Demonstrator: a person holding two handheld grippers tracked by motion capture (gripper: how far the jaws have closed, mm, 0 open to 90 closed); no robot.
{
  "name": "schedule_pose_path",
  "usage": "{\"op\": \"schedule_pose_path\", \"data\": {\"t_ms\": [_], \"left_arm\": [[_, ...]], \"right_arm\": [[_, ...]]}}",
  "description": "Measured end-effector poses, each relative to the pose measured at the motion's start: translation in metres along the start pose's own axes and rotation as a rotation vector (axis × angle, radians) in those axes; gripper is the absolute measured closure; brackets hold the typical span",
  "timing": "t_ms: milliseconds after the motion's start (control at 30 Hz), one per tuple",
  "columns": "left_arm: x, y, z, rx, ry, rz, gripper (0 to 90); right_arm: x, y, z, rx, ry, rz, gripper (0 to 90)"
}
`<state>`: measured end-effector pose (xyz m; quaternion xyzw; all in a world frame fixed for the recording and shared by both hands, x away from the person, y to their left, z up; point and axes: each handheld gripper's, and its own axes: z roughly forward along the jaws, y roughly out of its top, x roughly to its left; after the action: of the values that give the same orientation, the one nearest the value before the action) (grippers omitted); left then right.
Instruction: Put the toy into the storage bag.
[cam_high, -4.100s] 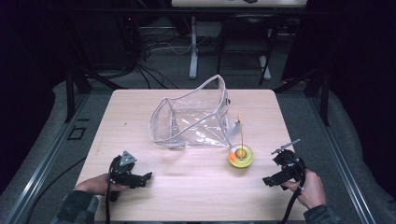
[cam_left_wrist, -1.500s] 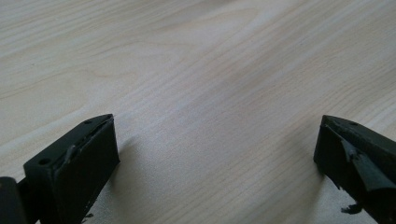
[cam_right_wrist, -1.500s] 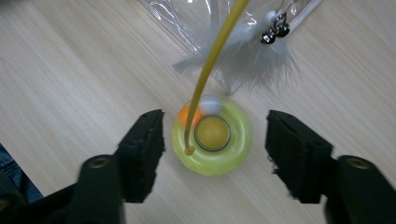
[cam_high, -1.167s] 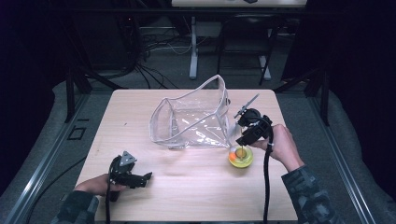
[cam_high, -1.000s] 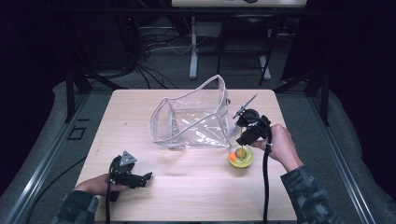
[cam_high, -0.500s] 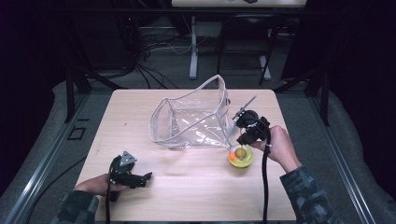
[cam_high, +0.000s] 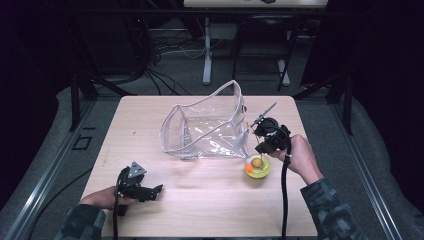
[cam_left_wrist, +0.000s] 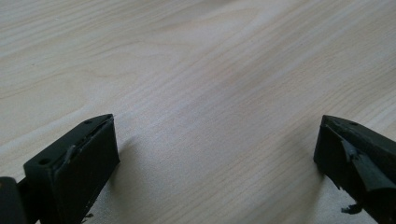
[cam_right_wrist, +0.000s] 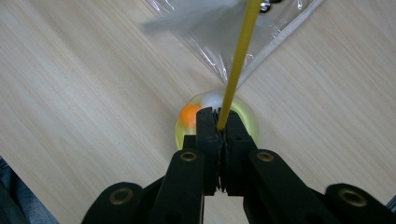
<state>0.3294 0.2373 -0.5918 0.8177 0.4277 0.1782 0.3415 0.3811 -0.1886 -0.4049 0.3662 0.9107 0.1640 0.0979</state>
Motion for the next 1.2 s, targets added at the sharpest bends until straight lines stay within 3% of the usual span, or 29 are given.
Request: {"op": "schedule_pose_path", "data": {"t_ms": [600, 1200], "left_arm": [[0.000, 0.000, 0.000, 0.000, 0.000, 0.002, 0.0], [0.000, 0.000, 0.000, 0.000, 0.000, 0.003, 0.0]], "right_arm": [[-0.004, -0.003, -0.016, -0.036, 0.000, 0.009, 88.2], [-0.014, 0.002, -0.023, 0.036, -0.009, 0.001, 88.2]]}}
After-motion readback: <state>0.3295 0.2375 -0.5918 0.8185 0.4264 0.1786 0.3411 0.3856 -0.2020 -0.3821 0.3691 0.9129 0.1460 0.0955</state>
